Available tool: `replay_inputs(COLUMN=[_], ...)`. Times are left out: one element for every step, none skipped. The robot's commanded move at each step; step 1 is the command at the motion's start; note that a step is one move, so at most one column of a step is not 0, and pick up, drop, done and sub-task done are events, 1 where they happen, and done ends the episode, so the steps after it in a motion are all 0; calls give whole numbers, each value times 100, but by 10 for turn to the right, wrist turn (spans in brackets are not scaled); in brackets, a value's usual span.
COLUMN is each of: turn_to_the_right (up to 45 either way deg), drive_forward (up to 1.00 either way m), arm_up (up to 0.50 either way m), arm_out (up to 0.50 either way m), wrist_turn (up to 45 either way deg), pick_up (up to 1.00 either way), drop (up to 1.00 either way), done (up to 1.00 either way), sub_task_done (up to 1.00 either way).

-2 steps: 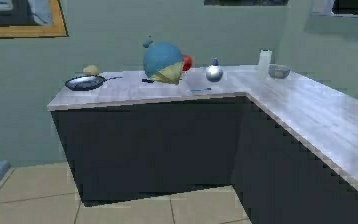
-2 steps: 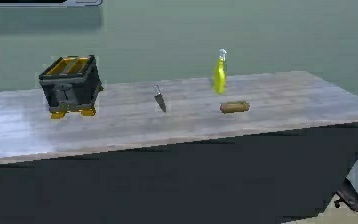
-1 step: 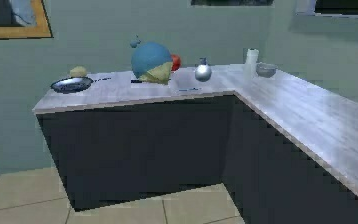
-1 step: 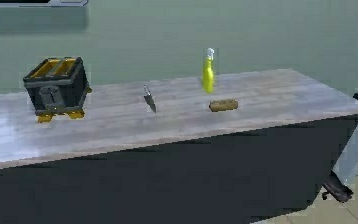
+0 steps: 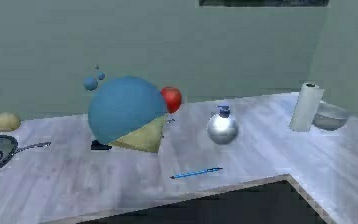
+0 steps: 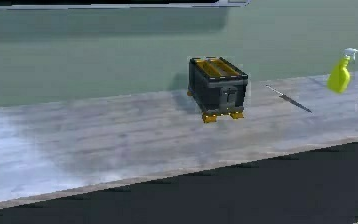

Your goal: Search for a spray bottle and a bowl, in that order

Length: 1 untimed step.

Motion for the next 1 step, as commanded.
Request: replay_inputs(turn_to_the_right=[360], drive_forward=[0], arm_up=[0], arm_out=[0], wrist_turn=[0], pick_up=[0], drop=[0], done=[0], sub_task_done=[0])
